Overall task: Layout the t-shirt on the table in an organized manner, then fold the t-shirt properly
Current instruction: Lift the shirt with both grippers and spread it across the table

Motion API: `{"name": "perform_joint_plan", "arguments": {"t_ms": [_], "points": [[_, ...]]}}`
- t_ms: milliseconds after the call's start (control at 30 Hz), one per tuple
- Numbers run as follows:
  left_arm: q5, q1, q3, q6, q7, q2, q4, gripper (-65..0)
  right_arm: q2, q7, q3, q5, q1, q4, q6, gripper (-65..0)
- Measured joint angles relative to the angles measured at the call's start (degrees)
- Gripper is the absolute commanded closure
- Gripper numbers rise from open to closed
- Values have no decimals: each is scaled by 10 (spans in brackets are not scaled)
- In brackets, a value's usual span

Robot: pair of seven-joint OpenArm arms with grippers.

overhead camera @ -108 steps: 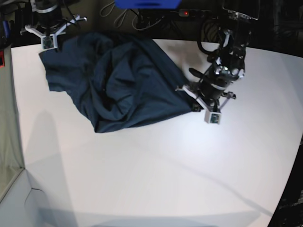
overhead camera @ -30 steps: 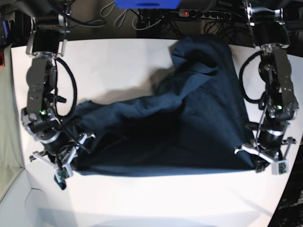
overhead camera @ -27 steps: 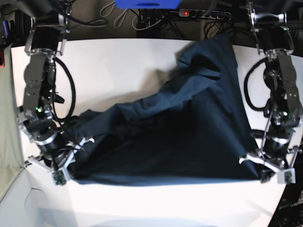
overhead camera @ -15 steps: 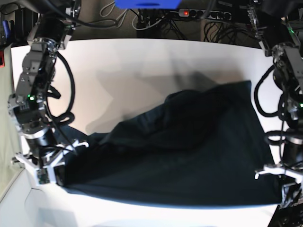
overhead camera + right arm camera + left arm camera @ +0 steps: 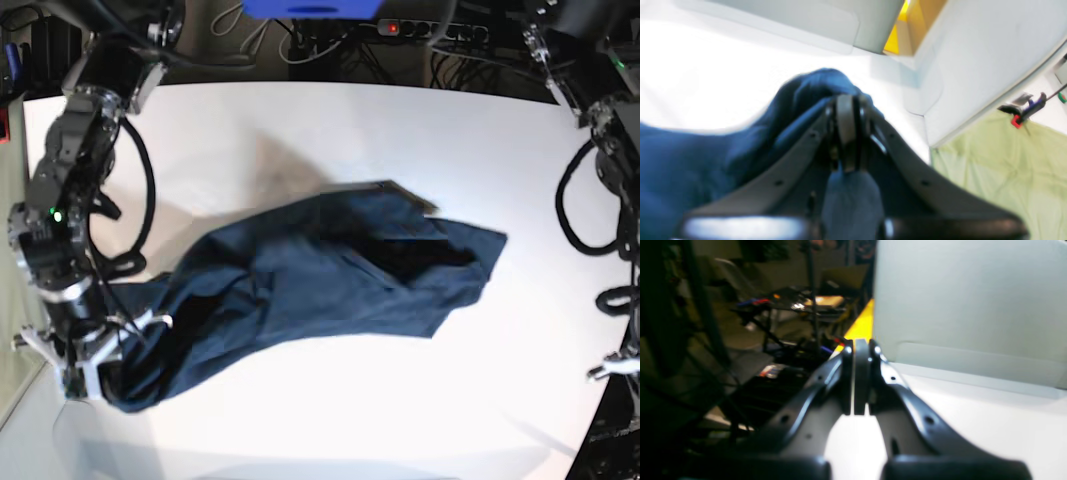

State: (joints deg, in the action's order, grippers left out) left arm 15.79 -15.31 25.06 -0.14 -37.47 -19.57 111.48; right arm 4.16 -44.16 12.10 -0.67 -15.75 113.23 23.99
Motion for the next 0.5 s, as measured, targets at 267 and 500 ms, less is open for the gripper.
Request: {"name": "perform_joint_plan", "arguments": {"t_ms": [267,500], "points": [[-1,-80,-64,0,1,-2,-155,-5,5,20,-20,6,-118,-224,-4,0],[5,-88,-118,-3,7,5,-217,-11,45,120,-30,5,-210,-463,-19,0]]}}
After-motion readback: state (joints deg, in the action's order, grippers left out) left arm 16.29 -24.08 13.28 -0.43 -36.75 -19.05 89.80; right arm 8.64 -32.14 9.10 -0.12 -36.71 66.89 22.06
